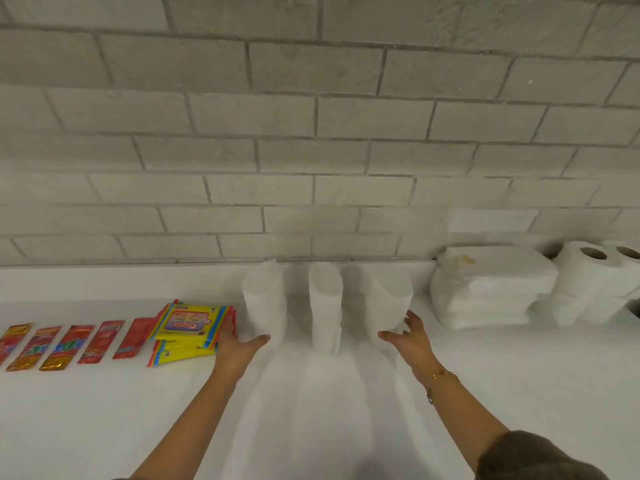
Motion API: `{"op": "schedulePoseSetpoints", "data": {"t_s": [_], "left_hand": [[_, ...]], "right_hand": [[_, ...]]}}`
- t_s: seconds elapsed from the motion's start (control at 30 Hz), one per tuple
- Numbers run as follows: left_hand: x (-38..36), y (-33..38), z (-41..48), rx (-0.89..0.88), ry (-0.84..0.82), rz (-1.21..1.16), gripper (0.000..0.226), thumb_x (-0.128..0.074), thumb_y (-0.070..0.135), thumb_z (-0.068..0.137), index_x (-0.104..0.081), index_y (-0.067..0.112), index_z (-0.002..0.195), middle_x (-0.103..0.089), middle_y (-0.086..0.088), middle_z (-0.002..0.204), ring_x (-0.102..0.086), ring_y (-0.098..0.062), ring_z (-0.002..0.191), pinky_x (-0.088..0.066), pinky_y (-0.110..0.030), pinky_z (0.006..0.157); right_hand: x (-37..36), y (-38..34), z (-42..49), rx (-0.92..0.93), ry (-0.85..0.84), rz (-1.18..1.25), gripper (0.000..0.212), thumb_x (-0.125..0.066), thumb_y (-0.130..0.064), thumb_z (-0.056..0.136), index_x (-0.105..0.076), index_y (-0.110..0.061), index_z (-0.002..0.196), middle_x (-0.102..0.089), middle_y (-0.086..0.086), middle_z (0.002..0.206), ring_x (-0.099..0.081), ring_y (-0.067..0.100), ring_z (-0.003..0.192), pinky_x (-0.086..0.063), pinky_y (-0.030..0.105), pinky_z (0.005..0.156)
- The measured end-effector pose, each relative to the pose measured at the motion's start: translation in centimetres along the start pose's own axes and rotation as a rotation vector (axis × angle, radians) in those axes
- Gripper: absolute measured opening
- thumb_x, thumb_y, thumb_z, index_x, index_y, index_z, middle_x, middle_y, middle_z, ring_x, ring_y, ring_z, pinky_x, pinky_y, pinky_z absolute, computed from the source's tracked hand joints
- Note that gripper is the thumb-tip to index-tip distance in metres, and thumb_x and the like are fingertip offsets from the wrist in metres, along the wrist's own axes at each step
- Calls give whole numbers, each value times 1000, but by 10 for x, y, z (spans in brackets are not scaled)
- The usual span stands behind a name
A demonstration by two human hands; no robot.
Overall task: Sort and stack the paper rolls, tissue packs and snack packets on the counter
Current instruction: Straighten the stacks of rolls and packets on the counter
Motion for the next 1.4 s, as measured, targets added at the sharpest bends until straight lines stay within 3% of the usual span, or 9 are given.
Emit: {"op": "schedulePoseSetpoints", "data": {"t_s": [0.17, 0.27, 0.63, 0.8, 0.9, 0.97, 1.1, 1.23, 1.4], "left_hand": [[-15, -2, 26, 38, -17, 51, 105, -87, 22, 57, -26, 11, 141, -39, -13, 144, -40, -30, 130, -38, -44, 105], [-22, -1, 32, 11, 6, 42, 93, -85, 10, 59, -33, 9, 137, -47, -12, 135, -46, -30, 123, -43, -42, 99], [-60, 7, 19, -100, -43, 63, 84, -80, 10, 65, -35, 13, 135, -51, -8, 132, -50, -27, 120, -44, -39, 97], [-74, 32, -4, -217, -103, -2, 75, -73, 43, 48, -38, 41, 115, -50, 21, 114, -49, 5, 100, -40, -22, 86], [-81, 39, -10, -251, -103, 20, 53, -76, 21, 69, -39, 49, 95, -49, 28, 98, -50, 17, 87, -39, -13, 77], [-87, 39, -10, -259, -102, 10, 53, -69, 4, 79, -38, 46, 89, -49, 24, 91, -52, 21, 77, -40, -4, 70], [-92, 29, -8, -255, -87, 8, 53, -67, 6, 81, -38, 49, 94, -50, 27, 95, -51, 16, 82, -42, -4, 69], [-104, 29, -6, -258, -112, 16, 55, -66, 10, 83, -34, 51, 102, -49, 30, 98, -51, 12, 87, -42, -3, 69], [-120, 34, 1, -246, -127, 39, 61, -67, 22, 82, -34, 26, 133, -52, 16, 113, -51, -5, 102, -39, -21, 85]], "right_hand": [[-4, 0, 13, 20, -26, -80, 80, -77, -8, 70, -31, -14, 136, -48, 7, 135, -49, 23, 115, -43, 33, 94], [-8, -3, 19, 58, -29, -132, 74, -74, -8, 72, -33, -12, 133, -50, 8, 129, -47, 18, 103, -41, 30, 87], [-48, -14, 15, 178, -145, -147, 75, -73, -8, 75, -31, -18, 136, -47, -5, 118, -47, 15, 107, -40, 25, 87], [-67, -27, 3, 254, -228, -136, 65, -72, -7, 75, -35, -31, 123, -45, -21, 106, -48, -1, 96, -40, 4, 70], [-70, -35, 2, 307, -224, -145, 49, -70, -2, 76, -45, -39, 96, -51, -26, 97, -53, -7, 92, -42, -1, 66], [-69, -36, 3, 308, -204, -141, 42, -70, -9, 78, -49, -34, 103, -54, -19, 97, -55, -1, 92, -43, 2, 64], [-68, -34, 9, 261, -158, -150, 60, -71, -21, 78, -38, -18, 129, -49, -10, 108, -49, 7, 96, -38, 9, 70], [-64, -36, 14, 262, -107, -135, 54, -68, -21, 81, -40, -17, 127, -50, -11, 104, -51, 9, 93, -38, 8, 66], [-54, -42, 27, 266, -82, -137, 48, -65, -20, 83, -42, -20, 125, -52, -13, 98, -51, 7, 89, -39, 17, 75]]}}
Point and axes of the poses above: each hand's wrist, its own z-axis towards the middle knuckle, its own x-axis out of the back of the hand, y = z × x, the point moved 8 cm from there along z, towards the middle knuckle
